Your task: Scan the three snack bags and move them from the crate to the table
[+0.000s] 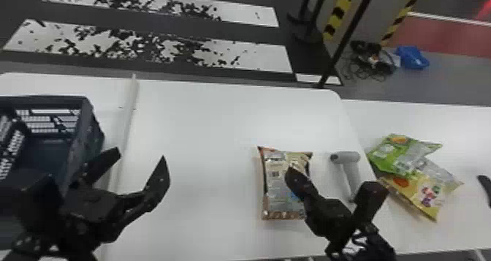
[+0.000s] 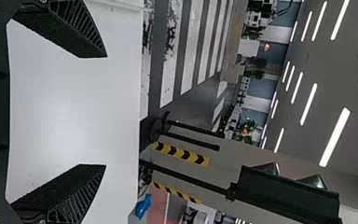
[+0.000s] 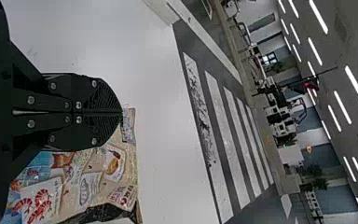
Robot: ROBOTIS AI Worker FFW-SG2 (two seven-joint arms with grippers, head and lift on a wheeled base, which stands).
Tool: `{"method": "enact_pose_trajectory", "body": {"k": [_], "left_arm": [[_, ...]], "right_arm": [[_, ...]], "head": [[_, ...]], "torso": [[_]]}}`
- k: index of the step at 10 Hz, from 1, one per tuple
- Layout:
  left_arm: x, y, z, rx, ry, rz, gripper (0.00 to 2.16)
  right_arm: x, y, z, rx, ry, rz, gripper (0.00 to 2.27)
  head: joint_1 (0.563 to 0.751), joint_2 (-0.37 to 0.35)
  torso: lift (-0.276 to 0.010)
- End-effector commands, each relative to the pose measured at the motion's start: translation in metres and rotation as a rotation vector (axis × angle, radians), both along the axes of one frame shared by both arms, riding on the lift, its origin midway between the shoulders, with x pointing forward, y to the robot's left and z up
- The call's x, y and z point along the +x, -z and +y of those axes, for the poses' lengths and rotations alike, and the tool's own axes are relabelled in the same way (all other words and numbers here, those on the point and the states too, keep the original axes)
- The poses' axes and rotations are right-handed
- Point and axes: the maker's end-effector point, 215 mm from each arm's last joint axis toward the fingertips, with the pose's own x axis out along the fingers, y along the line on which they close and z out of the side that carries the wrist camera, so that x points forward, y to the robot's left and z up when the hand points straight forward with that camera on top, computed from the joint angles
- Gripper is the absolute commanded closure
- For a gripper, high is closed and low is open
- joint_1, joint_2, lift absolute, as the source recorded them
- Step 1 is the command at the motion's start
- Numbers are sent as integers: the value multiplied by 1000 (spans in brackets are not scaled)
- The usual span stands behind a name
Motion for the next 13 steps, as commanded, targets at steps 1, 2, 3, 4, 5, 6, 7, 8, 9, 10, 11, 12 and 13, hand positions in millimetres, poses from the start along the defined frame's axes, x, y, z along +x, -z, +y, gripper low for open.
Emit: {"method": "enact_pose_trajectory", "body": {"k": [1,2,3,4,5,6,7,8,9,10,11,12,13], "left_arm": [[-1,-3,1,-1,-3,-5,19],[-1,-7,1,-4,-4,-12,22],[0,-11,2,-7,-18,-23,22],[2,-10,4,-16,-36,-20,22],[4,-11,8,-15,-54,-21,22],[6,-13,11,-15,-73,-28,22],[7,-13,14,-13,-90,-31,22],[9,-12,16,-11,-104,-31,22],[10,-13,17,-7,-109,-33,22],[10,-13,19,-3,-112,-34,22],[11,-13,20,3,-118,-35,22],[10,-9,23,12,-126,-28,22],[11,-7,24,13,-128,-28,22]], "right_arm": [[2,15,5,-18,-10,14,2243],[3,22,2,-26,-5,15,2243],[2,32,0,-37,-9,33,2243],[-2,42,-1,-43,-12,52,2243],[-4,49,1,-51,-17,54,2243],[-6,57,2,-57,-23,66,2243],[-6,58,2,-59,-21,62,2243],[-6,58,3,-58,-22,59,2243],[-5,49,3,-48,-19,44,2243],[-8,35,-2,-7,1,43,2094],[-12,13,-9,18,8,38,1231],[-11,-18,-22,27,24,-12,-2],[-11,-28,-46,12,51,-5,-2]], "head": [[695,-171],[695,-162],[695,-161],[695,-162],[695,-162],[695,-157],[695,-150],[695,-147],[695,-141],[695,-137],[695,-140],[695,-144],[695,-149]], "torso": [[-62],[-62],[-62],[-62],[-62],[-62],[-62],[-62],[-62],[-62],[-62],[-62],[-62]]}}
